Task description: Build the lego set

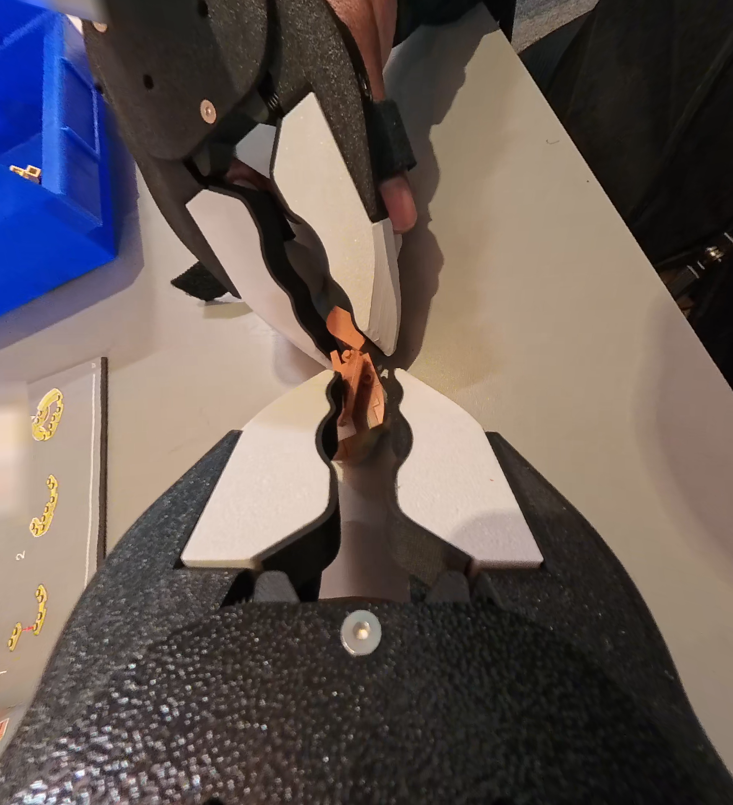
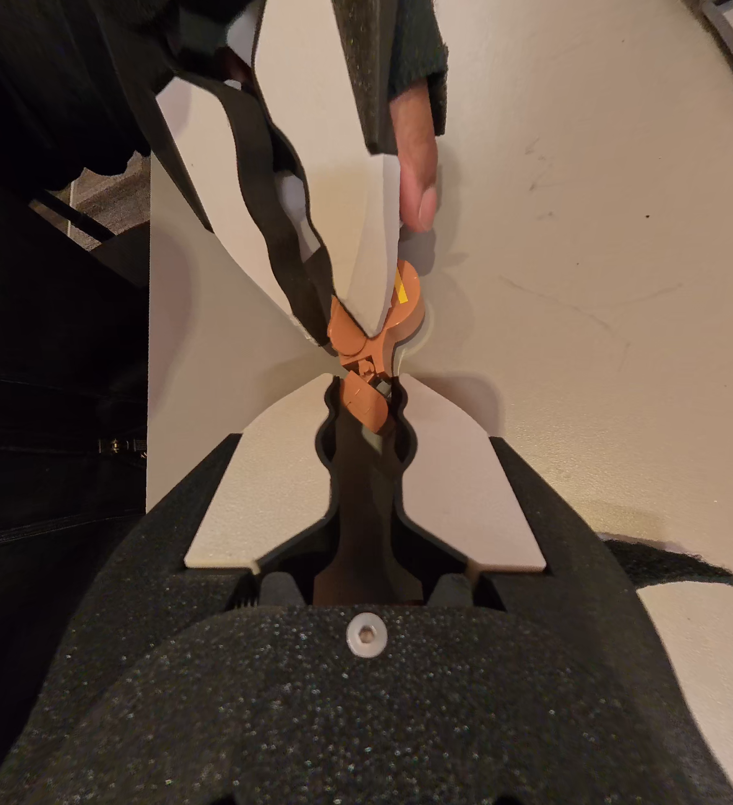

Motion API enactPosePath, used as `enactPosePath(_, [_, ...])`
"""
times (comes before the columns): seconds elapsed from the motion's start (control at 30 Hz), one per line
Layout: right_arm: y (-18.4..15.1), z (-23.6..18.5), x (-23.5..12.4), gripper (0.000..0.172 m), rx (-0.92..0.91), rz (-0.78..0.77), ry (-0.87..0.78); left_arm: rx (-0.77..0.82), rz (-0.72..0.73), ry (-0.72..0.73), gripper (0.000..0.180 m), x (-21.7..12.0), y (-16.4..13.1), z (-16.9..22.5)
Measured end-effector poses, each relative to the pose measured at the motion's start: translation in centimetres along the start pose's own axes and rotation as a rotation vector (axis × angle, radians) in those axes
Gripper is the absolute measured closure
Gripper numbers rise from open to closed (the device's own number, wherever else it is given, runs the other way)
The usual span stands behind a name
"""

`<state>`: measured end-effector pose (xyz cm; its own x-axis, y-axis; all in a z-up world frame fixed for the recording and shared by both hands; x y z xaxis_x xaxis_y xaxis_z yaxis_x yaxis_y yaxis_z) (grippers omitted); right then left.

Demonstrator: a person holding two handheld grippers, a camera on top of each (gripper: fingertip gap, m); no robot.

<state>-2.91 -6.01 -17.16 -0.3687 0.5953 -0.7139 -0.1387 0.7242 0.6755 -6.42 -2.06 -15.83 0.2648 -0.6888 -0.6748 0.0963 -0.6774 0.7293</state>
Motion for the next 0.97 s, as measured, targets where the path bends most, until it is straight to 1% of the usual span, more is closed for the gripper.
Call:
enactPosePath(0.67, [0.0,0.0,0.0,0.15,-0.001,0.002,-0.001,0.007,0.029,0.033,0.161,0.0,0.5,0.0])
enactPosePath(0.97, [0.0,-0.1,0.0,0.15,0.0,0.004,0.005,0.004,0.064,0.084,0.161,-1.5,0.5,-0.1])
Point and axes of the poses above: each gripper's, where its closed fingertips meet, x out along the fingers, y out of its top, z = x × y across the jaws, the point moved 3 cm from there along -x, back along the fingers, and after that the axes turned 11 degrees about -y, right-handed, at the moved point
